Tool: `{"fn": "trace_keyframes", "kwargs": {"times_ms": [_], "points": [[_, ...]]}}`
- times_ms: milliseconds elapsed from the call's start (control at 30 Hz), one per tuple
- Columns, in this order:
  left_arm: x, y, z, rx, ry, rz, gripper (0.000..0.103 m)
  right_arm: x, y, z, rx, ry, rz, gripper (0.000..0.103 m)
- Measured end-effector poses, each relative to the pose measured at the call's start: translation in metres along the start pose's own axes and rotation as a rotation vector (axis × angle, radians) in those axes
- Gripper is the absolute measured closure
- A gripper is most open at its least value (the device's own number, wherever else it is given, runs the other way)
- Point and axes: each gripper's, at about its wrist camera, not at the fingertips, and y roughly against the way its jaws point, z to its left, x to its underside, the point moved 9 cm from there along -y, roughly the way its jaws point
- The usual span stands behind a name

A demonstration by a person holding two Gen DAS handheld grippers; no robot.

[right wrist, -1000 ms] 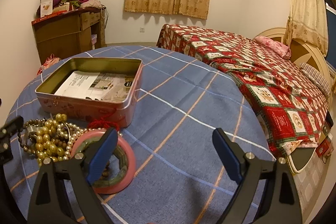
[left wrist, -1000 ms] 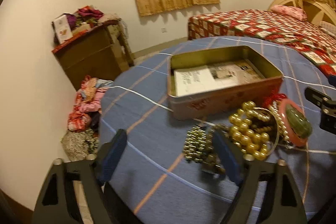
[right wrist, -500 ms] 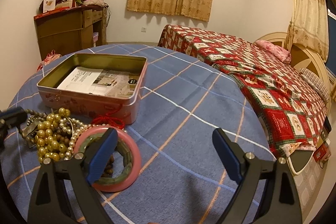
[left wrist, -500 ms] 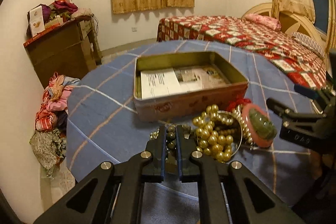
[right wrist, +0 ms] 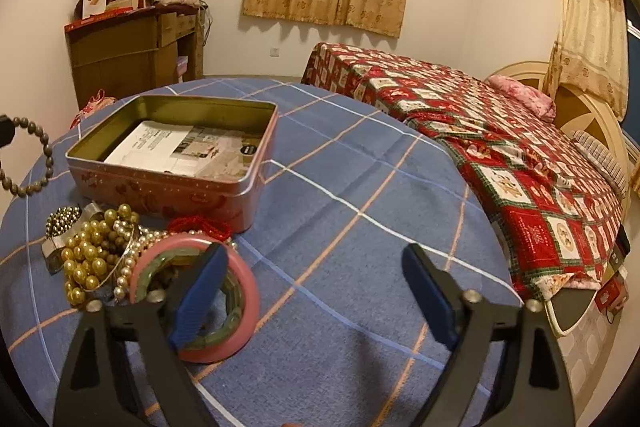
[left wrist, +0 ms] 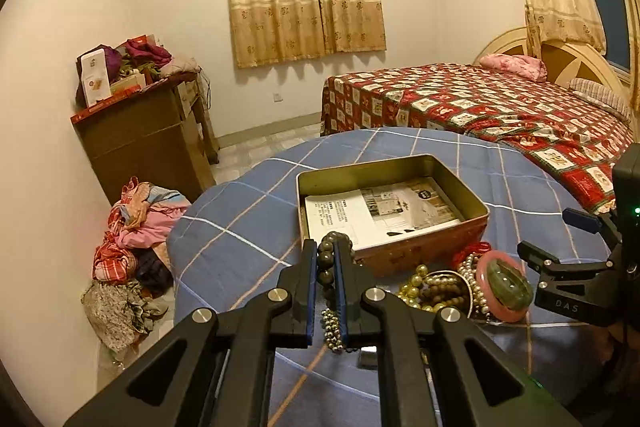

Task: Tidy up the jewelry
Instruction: 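Lift the dark bead bracelet with the left tool while the right tool grasps the pink bangle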

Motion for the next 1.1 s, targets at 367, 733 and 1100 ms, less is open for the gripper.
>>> {"fn": "trace_keyframes", "kwargs": {"times_ms": [367, 733, 1100], "points": [[0.012, -0.012, 0.0, 0.004, 0.0, 0.036, 0.096, 0.014, -0.01, 0.017, -0.071, 0.053, 0.076, 0.045], [0.02, -0.02, 0.0, -0.011, -0.015, 0.063, 0.096, 0.026, -0.02, 0.033, -0.154, 0.112, 0.167, 0.074], [0.023, -0.022, 0.002, -0.006, -0.008, 0.077, 0.096, 0.019, -0.01, 0.032, -0.223, 0.083, 0.12, 0.092]]}}
